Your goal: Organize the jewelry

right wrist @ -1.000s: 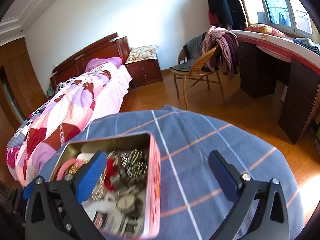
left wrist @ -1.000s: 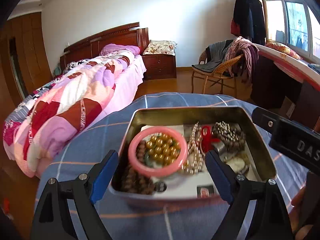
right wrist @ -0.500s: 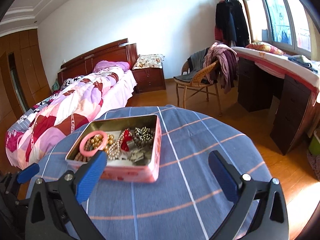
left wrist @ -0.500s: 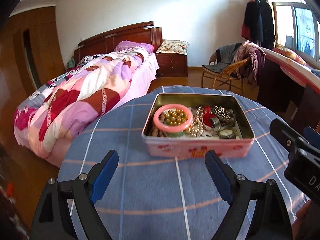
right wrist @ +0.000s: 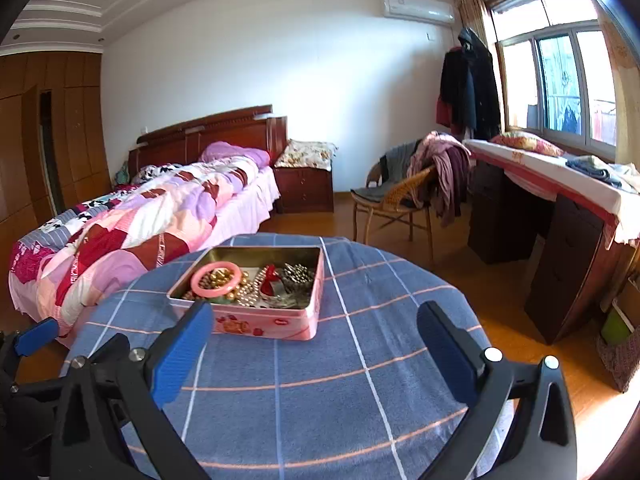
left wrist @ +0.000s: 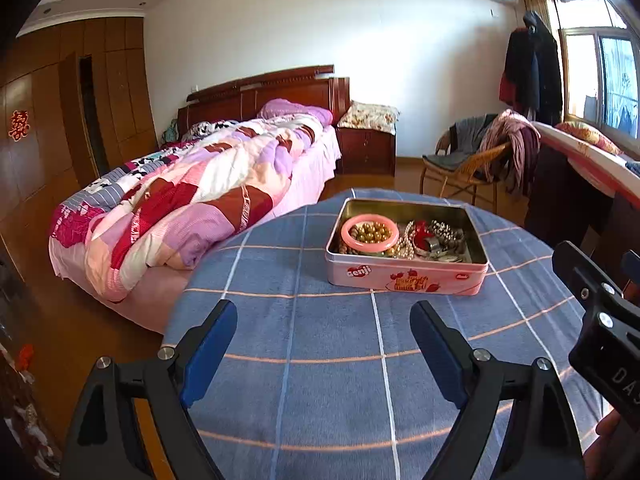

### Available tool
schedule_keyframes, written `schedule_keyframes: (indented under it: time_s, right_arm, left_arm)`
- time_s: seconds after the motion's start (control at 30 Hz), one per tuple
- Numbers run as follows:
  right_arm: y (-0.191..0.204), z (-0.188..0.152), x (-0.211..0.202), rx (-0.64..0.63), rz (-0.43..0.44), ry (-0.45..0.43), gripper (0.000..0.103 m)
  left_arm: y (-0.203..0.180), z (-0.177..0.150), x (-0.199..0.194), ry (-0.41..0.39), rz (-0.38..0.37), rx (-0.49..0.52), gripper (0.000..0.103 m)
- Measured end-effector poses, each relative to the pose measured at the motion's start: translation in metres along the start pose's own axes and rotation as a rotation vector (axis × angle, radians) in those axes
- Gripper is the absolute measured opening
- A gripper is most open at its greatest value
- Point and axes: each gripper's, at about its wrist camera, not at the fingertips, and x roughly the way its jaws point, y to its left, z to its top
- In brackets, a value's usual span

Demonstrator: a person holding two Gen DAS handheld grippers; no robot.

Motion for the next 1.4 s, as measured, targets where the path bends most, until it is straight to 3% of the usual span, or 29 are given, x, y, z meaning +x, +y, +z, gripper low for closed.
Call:
schedule_keyframes:
  time_s: [0.2,0.5,0.83,1.4]
  right_arm:
    - [0.001,0.005,-0.023,0.006,0.015,-0.052,0.103]
    - [0.001,0.023,-0.058,0.025,0.03,-0.154,0.103]
    - [0.002,0.033,-0.08,0.032,0.037,-0.231,0.103]
    - [-0.003,0.03,-0.081,0.044,0.036,-0.228,0.103]
  left_arm:
    - [0.004,0.002,-0.028,-0.044,0.026,-0.003,0.088]
    - [0.005,0.011,-0.074,-0.147,0.008,0.003,0.088]
    - [0.01,0.019,-0.101,-0.222,0.028,-0.006,0.092]
    - [0.009,0.021,-0.11,-0.237,0.03,-0.001,0.093]
